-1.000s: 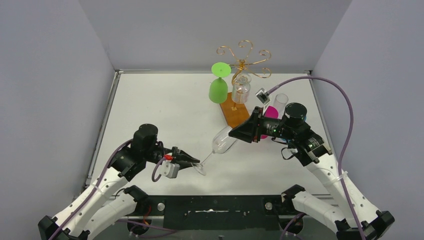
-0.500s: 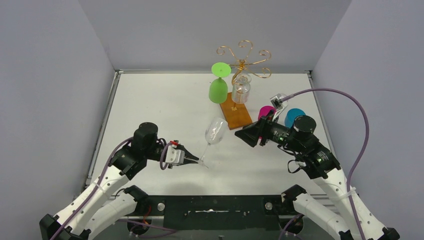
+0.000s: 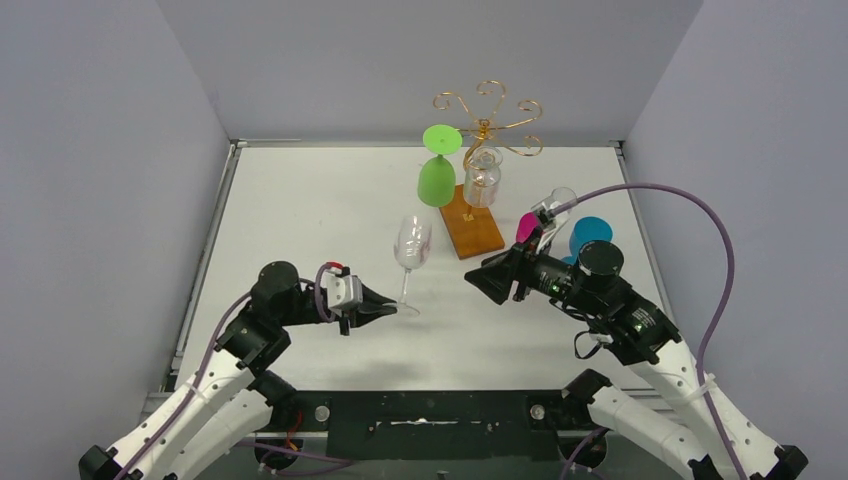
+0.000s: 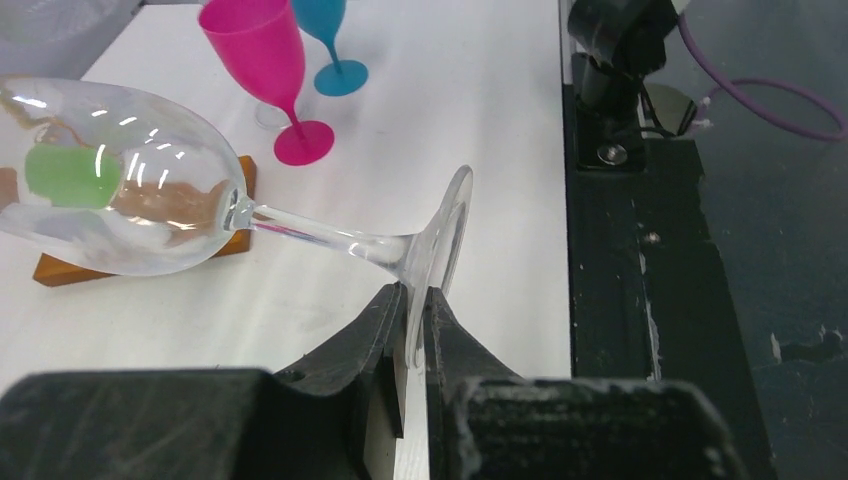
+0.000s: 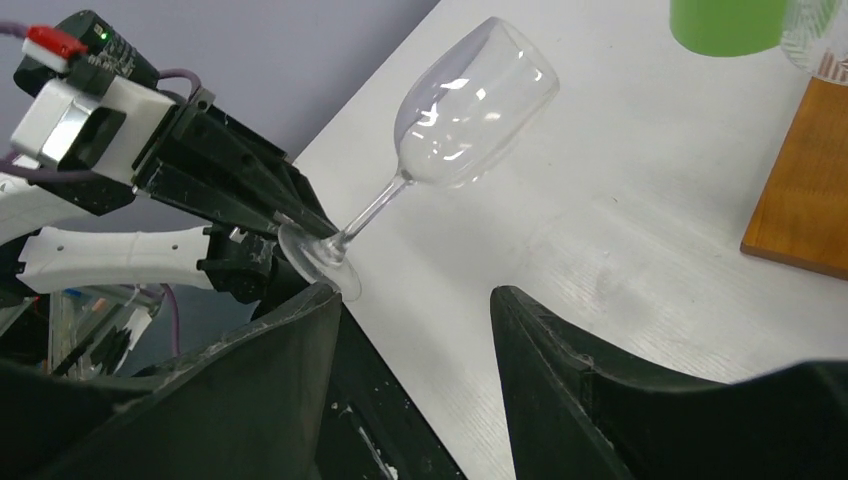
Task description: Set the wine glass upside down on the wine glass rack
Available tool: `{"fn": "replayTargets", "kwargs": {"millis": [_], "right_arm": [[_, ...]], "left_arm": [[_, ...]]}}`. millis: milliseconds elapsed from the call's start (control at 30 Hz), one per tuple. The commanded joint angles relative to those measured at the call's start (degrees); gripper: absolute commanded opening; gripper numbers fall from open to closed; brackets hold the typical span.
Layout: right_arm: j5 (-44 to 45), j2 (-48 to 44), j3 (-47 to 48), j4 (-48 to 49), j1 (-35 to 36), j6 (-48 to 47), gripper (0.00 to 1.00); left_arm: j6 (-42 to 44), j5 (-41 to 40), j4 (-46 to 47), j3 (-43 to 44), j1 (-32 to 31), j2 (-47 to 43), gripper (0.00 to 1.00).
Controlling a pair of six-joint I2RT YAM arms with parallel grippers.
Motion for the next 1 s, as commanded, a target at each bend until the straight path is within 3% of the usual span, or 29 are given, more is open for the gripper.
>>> {"fn": "replayTargets", "kwargs": {"millis": [0, 167, 433, 600, 967], "right_arm": [[5.1, 0.5, 0.6, 4.3, 4.3, -3.8, 0.57], [5.0, 3.2, 1.2, 7.4, 6.5, -3.6, 0.56], [3.0, 8.4, 2.3, 14.7, 11.1, -2.6, 0.51], [5.5, 13.4, 6.0, 15.5, 15.1, -4.3, 0.50], [5.7, 20.0, 10.5, 18.6, 17.7, -3.3, 0.42]], "left_arm": [[-13.4, -7.7, 14.5, 0.5, 0.1, -1.6, 0.00], [-24.6, -17.2, 15.1, 2.0, 0.1, -3.1, 0.00], [-39.3, -25.3, 12.6, 3.6, 0.0, -4.8, 0.00], [-43.7, -25.2, 12.8, 3.9, 0.1, -5.6, 0.00], [-55.9, -19.5, 22.7, 1.1, 0.0, -4.6, 0.00]]}}
